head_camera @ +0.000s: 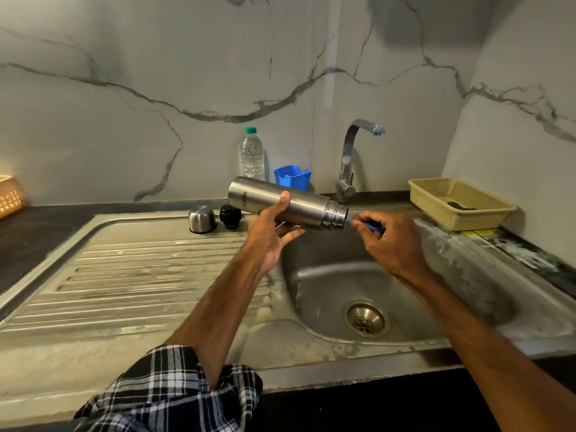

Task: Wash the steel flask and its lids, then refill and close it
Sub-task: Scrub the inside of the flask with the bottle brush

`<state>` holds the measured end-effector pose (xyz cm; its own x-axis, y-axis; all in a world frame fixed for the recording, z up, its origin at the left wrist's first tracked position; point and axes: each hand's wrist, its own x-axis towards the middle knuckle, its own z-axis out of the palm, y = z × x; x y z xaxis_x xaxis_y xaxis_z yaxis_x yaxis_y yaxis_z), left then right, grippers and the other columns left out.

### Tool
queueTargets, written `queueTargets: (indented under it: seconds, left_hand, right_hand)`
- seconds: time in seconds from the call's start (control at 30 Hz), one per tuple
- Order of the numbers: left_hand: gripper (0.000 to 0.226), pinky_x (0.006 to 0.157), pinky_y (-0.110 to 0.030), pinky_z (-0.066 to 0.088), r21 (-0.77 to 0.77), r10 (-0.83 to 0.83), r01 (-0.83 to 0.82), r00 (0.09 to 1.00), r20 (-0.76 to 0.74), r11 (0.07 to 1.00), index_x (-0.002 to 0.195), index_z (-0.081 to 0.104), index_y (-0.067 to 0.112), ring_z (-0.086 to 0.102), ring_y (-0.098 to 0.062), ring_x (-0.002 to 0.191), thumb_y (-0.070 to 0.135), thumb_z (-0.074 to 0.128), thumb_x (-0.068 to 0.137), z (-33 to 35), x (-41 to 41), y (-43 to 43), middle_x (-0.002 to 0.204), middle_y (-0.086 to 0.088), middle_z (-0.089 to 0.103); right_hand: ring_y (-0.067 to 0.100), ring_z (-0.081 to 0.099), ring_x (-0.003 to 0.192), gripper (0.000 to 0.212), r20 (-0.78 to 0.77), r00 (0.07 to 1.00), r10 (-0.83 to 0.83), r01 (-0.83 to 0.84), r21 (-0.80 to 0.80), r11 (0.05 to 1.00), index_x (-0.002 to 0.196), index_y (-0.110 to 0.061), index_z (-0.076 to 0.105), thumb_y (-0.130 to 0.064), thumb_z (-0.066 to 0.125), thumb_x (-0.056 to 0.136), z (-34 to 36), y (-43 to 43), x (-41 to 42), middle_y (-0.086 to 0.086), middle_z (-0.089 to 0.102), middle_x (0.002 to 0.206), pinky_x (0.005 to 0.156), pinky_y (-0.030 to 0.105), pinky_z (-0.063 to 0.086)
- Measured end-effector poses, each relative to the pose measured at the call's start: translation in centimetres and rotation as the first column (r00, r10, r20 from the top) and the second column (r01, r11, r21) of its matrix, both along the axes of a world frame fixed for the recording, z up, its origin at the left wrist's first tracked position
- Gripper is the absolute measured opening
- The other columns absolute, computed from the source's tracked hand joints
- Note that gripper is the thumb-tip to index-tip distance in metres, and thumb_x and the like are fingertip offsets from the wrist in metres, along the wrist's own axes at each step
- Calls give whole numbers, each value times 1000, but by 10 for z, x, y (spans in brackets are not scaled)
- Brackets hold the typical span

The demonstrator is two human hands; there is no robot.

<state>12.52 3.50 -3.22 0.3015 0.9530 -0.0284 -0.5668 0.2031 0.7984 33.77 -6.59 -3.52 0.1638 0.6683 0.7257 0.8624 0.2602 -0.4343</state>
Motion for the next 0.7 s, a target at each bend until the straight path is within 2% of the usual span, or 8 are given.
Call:
queueTargets:
  seconds: [0.17, 0.27, 0.37, 0.43, 0.5, 0.6, 0.67, 0.7]
  left_hand:
    - [59, 92, -54, 58, 16, 34, -34, 999, 1, 999, 137, 51, 6, 66, -35, 117, 21, 77, 86, 2, -6, 1, 128, -19, 67]
    - [41, 84, -51, 61, 20, 67, -68, 997, 37, 997, 123, 56, 7, 67, -35, 116, 19, 75, 88, 7, -19, 6, 128, -22, 66]
    - [38, 76, -47, 63, 28, 85, -86, 996, 39, 996, 122, 56, 7, 67, -35, 116, 18, 73, 91, 7, -22, 3, 128, -22, 65]
    - [48, 81, -50, 62, 47, 70, -71, 997, 16, 996, 132, 52, 5, 66, -35, 117, 17, 73, 91, 7, -15, -2, 129, -21, 65]
    - [56, 84, -50, 62, 78, 53, -51, 998, -30, 996, 138, 49, 5, 66, -34, 118, 18, 74, 90, 7, -12, -4, 130, -20, 65]
    - [43, 81, -47, 63, 98, 59, -55, 998, -36, 994, 129, 54, 6, 68, -33, 115, 16, 72, 92, 9, -20, 1, 127, -20, 66]
    - [40, 82, -49, 62, 90, 57, -55, 998, -18, 994, 127, 55, 6, 68, -33, 114, 17, 72, 92, 7, -24, 3, 126, -20, 66]
    - [43, 84, -49, 62, 87, 50, -48, 999, -22, 995, 129, 54, 6, 68, -34, 115, 18, 72, 92, 6, -23, 3, 127, -20, 66]
  right_hand:
    - [11, 70, 81, 11, -201, 978, 47, -78, -149, 986, 94, -24, 79, -30, 73, 88, 3, -1, 2, -7, 76, 86, 76, 35, 57]
    - [8, 70, 80, 9, -265, 957, 113, -166, -185, 969, 84, -32, 77, -28, 70, 90, 7, -11, 23, -9, 76, 83, 80, 37, 57]
    - [30, 65, 68, 17, -244, 963, 112, -169, -228, 959, 81, -31, 79, -37, 67, 91, 7, -11, 30, -2, 73, 69, 69, 47, 54]
    - [23, 46, 48, 25, -244, 962, 118, -181, -256, 949, 80, -27, 79, -40, 62, 94, 5, -7, 22, -6, 56, 49, 55, 38, 41]
    - [11, 33, 43, 33, -241, 960, 145, -217, -304, 928, 78, -21, 78, -37, 57, 99, 4, -7, 12, -7, 39, 42, 52, 30, 32]
    - [13, 32, 43, 42, -332, 931, 153, -288, -405, 868, 76, -14, 76, -37, 52, 101, 13, -18, 17, 5, 39, 51, 48, 24, 33]
    - [7, 31, 38, 46, -410, 903, 128, -335, -484, 809, 76, -8, 74, -38, 50, 102, 19, -21, 25, 2, 39, 50, 42, 15, 29]
    - [6, 30, 37, 47, -434, 894, 111, -351, -525, 775, 77, -7, 73, -40, 49, 102, 19, -20, 26, 0, 40, 48, 39, 15, 27]
